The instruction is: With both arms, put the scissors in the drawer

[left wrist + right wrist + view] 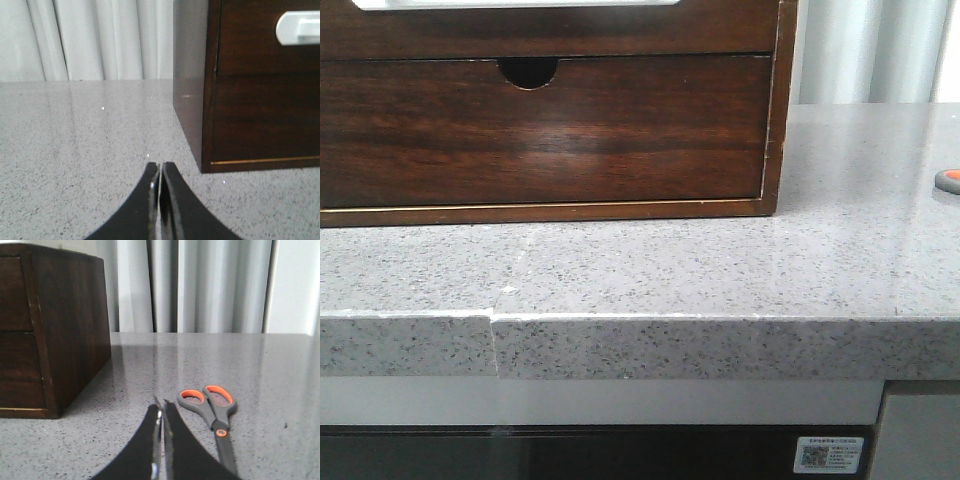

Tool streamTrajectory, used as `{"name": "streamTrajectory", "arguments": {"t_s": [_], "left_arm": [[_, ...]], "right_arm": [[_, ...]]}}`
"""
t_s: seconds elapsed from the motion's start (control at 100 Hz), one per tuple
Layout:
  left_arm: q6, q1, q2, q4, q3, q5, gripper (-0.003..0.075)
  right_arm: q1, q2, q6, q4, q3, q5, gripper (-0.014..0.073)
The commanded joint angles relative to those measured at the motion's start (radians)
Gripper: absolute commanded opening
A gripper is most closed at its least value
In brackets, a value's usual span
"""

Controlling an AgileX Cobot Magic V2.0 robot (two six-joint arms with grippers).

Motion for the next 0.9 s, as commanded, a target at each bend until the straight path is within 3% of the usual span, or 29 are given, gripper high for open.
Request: {"name": "streamTrajectory", "arguments": {"t_s": [0.0,0.23,0.53,0.72,0.89], "left_arm": [[-0.011,0.001,-0.031,-0.050,-0.008,-0.092,-0.0020],[-0.011,0.001,0.013,-0.070,-0.191,0.043,-0.0020],[-0.011,0.001,0.244,-0.070,-0.469,0.228,-0.0020],[-0.004,0.001,0.343,-0.065,-0.534,0.240,-0.0020],[-0.004,0.001,0.362,-0.065,-0.534,0.230,-0.0020]], "right_arm": [[-0.004,-0.020,-0.004,0.047,-0.031,-0.063,-0.0069],[-0.004,0.058,-0.004,0.052,-0.194,0.074,-0.0069],[-0.004,0.294,-0.004,0.018,-0.437,0.233,-0.0069],[-0.004,0.416,-0.004,-0.052,-0.560,0.346,-0.0069],[-0.004,0.457,-0.004,-0.052,-0.574,0.335,-0.0069]]}}
